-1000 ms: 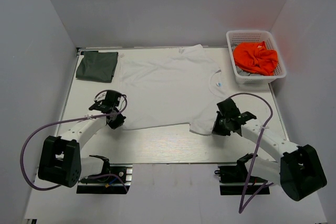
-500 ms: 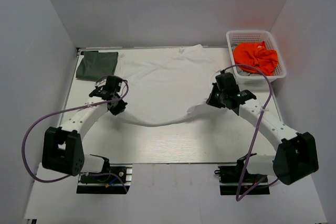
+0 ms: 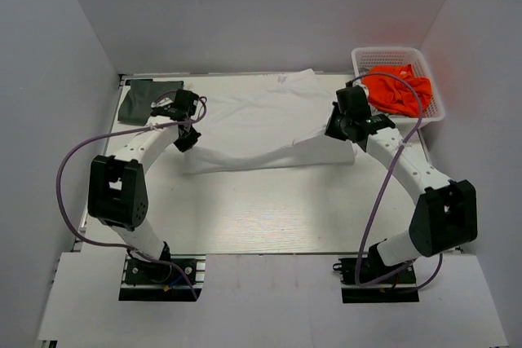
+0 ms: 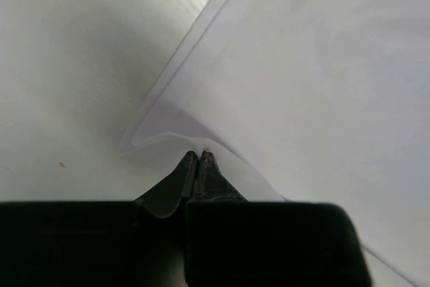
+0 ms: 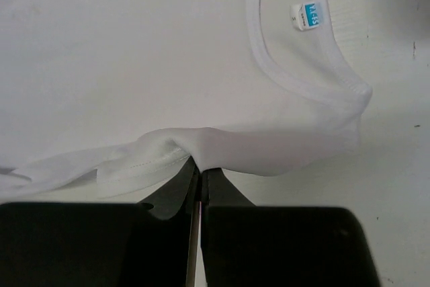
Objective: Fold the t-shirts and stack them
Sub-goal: Fold the flattened tshirt in 1/3 of the way
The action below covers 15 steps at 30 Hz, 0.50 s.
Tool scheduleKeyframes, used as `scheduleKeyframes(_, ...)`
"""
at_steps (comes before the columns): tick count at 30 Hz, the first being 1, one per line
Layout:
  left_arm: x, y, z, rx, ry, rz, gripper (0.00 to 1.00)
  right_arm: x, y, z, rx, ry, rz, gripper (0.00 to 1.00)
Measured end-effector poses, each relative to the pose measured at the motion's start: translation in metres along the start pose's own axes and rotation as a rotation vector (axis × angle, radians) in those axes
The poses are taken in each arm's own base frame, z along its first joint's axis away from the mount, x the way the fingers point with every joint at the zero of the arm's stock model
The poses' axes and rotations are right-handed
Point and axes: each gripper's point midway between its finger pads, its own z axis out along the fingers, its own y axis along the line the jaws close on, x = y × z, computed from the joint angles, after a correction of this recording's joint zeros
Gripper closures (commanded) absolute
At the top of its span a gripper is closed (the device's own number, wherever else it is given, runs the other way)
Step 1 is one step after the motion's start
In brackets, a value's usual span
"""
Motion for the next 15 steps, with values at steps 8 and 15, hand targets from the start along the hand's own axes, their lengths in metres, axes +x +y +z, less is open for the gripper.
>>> scheduleKeyframes(8,-0.037,-0.025,0.021,-0.027,-0.058,-0.031,1.00,-0.019,-0.002,0.041,0.039,0.022,-0.016,1.00)
scheduleKeyframes(15,-0.055,-0.040,0.069,-0.091,-0.032,-0.042,0.46,-0.041,0.001,0.092,0.049,0.044,-0.037,1.00)
